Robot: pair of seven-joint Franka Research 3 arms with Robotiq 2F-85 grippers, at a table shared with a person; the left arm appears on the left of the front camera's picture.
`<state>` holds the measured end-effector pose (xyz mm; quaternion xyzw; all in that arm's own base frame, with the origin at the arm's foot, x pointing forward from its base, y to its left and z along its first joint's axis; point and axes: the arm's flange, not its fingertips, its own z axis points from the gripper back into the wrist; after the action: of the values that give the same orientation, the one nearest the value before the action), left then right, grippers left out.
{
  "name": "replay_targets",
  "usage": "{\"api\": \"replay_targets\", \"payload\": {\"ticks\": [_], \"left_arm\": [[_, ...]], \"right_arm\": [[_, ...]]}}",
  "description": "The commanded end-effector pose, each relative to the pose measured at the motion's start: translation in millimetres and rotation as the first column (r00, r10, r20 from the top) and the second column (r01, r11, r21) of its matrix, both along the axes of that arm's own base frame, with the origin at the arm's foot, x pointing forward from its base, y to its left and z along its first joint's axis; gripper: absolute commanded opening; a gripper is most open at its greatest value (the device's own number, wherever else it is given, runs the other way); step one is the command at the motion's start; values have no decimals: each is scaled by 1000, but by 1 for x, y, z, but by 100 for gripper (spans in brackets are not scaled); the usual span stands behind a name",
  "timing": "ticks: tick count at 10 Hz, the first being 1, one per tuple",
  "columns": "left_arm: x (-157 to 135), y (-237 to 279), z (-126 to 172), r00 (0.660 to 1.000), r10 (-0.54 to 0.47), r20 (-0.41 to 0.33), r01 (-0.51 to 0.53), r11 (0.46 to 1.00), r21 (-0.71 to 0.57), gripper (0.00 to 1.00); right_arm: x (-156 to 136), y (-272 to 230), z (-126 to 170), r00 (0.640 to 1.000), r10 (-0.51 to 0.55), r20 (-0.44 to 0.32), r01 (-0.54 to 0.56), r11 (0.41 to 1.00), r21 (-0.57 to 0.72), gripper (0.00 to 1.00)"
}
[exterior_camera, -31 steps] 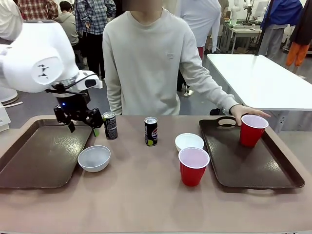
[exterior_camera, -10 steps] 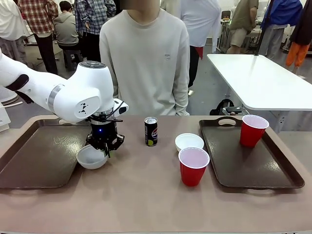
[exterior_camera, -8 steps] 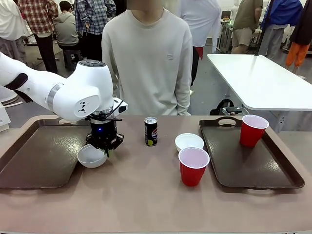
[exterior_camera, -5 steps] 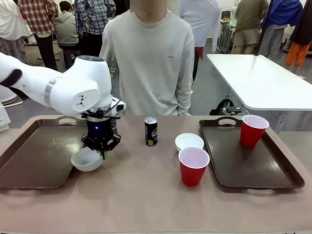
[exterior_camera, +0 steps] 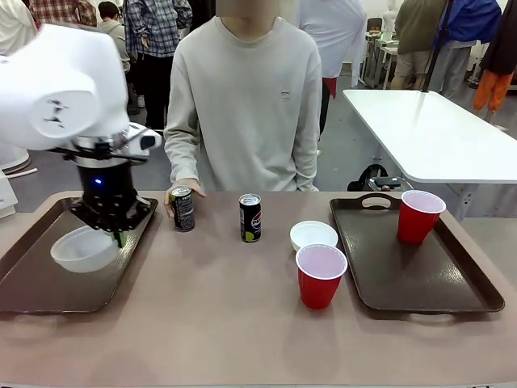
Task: Prepare tableware on both trays.
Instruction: Pick up a Picnic Bowl from the table and place it on a Handle tray.
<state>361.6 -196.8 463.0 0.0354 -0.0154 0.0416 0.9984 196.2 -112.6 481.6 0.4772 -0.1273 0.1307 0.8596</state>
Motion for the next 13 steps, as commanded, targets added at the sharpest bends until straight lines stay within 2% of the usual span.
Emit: {"api": "replay_targets", "payload": {"ticks": [1,2,4,5,6,7,10,11,12,13], "left_arm": [[-6,26,7,999,-27,46,29,998,-61,0],[0,0,0,1000,0,0,0,1000,0,0],[0,0,0,1000,0,0,0,1000,0,0],[-5,11,9,1000,-10,21,11,1000,-11,4],[27,28,-5,996,67,61,-70,997,43,4],[46,43,-14,995,71,66,-73,997,30,4],[80,73,-33,987,129,92,-131,991,12,4],[76,75,-35,991,122,58,-121,993,-11,4],[30,71,-26,995,100,-7,-100,995,-6,4],[-35,64,-16,998,57,28,-59,997,57,4]], "right_arm": [[-2,0,-3,1000,-3,-14,3,1000,-16,100],[-2,0,-3,1000,-3,-14,3,1000,-16,100],[-2,0,-3,1000,-3,-14,3,1000,-16,100],[-2,0,-3,1000,-3,-14,3,1000,-16,100],[-2,0,-3,1000,-3,-14,3,1000,-16,100],[-2,0,-3,1000,-3,-14,3,1000,-16,100],[-2,0,-3,1000,-3,-14,3,1000,-16,100],[-2,0,-3,1000,-3,-14,3,1000,-16,100],[-2,0,-3,1000,-3,-14,3,1000,-16,100],[-2,0,-3,1000,-3,-14,3,1000,-16,100]]}}
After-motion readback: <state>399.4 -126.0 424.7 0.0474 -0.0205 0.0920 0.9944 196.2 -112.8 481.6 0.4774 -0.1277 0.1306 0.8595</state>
